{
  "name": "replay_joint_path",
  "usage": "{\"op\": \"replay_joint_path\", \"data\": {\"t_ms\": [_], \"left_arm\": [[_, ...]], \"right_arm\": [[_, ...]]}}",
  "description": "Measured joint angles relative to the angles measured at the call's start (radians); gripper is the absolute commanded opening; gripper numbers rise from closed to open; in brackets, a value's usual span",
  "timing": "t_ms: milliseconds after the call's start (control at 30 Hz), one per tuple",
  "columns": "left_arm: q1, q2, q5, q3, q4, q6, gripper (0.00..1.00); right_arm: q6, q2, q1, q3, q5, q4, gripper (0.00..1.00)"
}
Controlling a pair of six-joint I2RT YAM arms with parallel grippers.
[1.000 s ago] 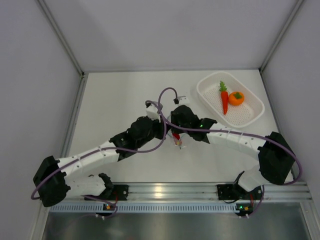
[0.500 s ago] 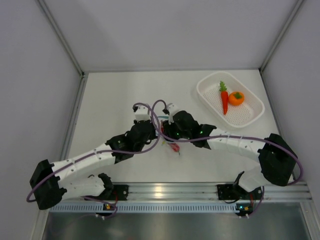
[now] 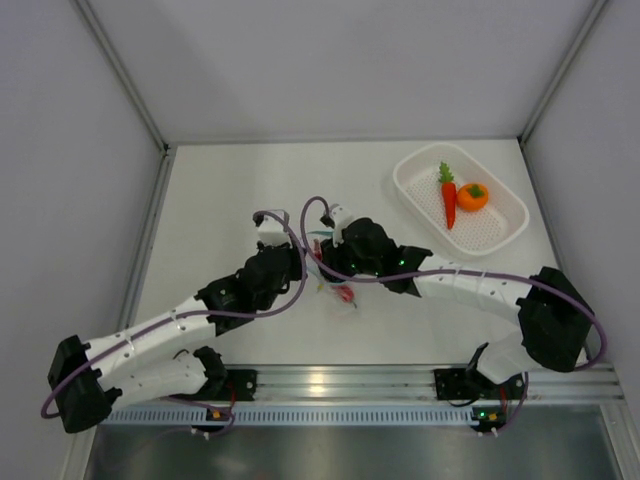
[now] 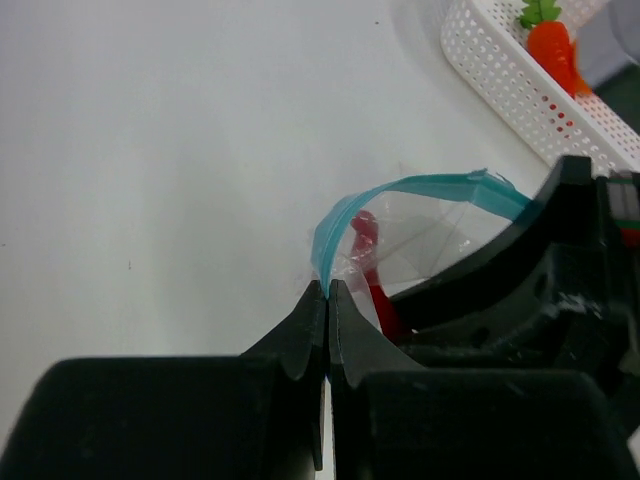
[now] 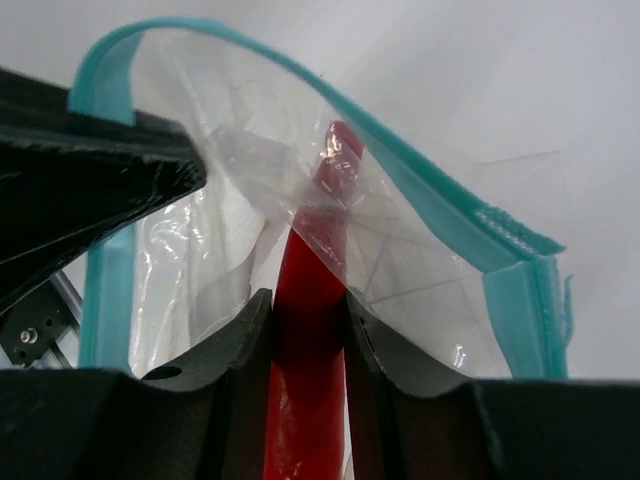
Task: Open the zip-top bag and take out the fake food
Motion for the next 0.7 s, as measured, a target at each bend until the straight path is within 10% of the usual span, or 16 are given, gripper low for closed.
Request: {"op": "replay_joint_path", "data": {"t_ms": [700], "left_arm": [[-0.064, -0.1, 0.554, -0.172, 0.256, 0.337, 0.0]], "right_arm": [[0.449, 0.1, -0.049, 0.111, 0.2, -0.077, 0.0]]}}
